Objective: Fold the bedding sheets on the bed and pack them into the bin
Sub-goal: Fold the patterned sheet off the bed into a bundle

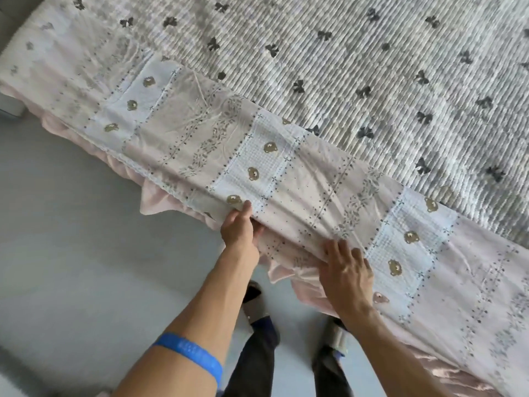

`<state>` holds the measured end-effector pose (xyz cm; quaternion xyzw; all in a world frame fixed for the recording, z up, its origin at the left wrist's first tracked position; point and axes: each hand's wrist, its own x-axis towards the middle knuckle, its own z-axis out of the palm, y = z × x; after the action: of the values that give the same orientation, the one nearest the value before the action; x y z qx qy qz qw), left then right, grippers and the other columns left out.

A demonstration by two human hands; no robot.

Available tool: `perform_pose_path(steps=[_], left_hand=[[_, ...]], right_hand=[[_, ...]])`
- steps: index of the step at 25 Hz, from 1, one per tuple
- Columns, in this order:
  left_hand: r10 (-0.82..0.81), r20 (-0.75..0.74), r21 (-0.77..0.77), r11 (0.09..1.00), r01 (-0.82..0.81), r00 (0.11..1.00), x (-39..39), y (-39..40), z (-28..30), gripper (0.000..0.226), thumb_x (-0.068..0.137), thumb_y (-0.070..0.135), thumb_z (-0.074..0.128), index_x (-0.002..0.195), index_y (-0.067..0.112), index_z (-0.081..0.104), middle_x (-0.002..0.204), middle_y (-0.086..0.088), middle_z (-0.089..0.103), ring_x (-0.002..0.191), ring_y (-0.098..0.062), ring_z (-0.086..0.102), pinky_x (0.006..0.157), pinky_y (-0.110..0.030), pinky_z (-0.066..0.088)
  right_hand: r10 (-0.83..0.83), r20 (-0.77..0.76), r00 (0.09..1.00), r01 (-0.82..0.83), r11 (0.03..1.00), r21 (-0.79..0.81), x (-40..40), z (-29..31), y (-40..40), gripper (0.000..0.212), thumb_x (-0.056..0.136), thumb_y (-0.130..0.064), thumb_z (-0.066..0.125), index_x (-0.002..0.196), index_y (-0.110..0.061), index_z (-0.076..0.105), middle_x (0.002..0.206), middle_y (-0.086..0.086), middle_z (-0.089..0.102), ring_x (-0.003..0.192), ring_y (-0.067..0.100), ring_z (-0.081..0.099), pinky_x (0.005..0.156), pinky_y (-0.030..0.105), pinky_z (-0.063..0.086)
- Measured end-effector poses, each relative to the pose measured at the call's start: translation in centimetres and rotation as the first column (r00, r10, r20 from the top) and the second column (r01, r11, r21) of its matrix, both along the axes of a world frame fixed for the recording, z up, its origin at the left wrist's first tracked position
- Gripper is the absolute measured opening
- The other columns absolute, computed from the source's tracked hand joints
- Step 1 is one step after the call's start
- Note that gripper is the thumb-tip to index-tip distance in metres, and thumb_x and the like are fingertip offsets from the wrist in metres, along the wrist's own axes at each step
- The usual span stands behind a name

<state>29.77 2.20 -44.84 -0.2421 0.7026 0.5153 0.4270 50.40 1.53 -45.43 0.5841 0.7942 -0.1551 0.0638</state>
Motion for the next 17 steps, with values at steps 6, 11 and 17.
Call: perform_pose_path(steps=[6, 11, 17], left_hand=[[-0.017, 0.075, 0.038, 0.999, 0.015, 0.997, -0.2, -4.1, 2.0, 0.008, 0.089, 0.009, 0.066, 0.093, 0.013, 0.06, 0.076, -0.003, 0.06, 0.06, -0.012, 0.054, 0.039, -0.017, 0.044], [-0.098, 0.011, -0.074, 0.992, 0.099, 0.995, -2.8, -4.5, 0.9, 0.017, 0.079, 0.013, 0.077, 0.088, 0.014, 0.063, 0.077, -0.003, 0.06, 0.055, -0.012, 0.047, 0.045, -0.021, 0.034], [-0.603, -0.706, -0.439, 0.784, 0.44, 0.37, -3.0, -4.7, 2.4, 0.034, 0.076, 0.003, 0.064, 0.107, 0.014, 0.055, 0.108, -0.005, 0.059, 0.098, -0.027, 0.055, 0.081, -0.036, 0.049]], right_hand=[[0.019, 0.103, 0.995, 0.003, 0.978, -0.206, -0.1, 1.9, -3.7, 0.046, 0.069, -0.001, 0.06, 0.113, -0.014, 0.06, 0.099, 0.006, 0.065, 0.087, 0.035, 0.06, 0.07, 0.042, 0.048], [0.006, 0.135, 0.991, 0.042, 0.934, -0.355, -0.9, 2.3, -2.8, 0.056, 0.076, -0.012, 0.053, 0.13, -0.02, 0.044, 0.124, 0.002, 0.052, 0.112, 0.03, 0.051, 0.09, 0.042, 0.045], [-0.012, -0.155, 0.988, -0.023, 0.975, -0.223, -3.0, 3.7, -0.5, 0.046, 0.082, -0.011, 0.05, 0.127, -0.02, 0.049, 0.128, 0.004, 0.056, 0.109, 0.029, 0.052, 0.082, 0.035, 0.046]])
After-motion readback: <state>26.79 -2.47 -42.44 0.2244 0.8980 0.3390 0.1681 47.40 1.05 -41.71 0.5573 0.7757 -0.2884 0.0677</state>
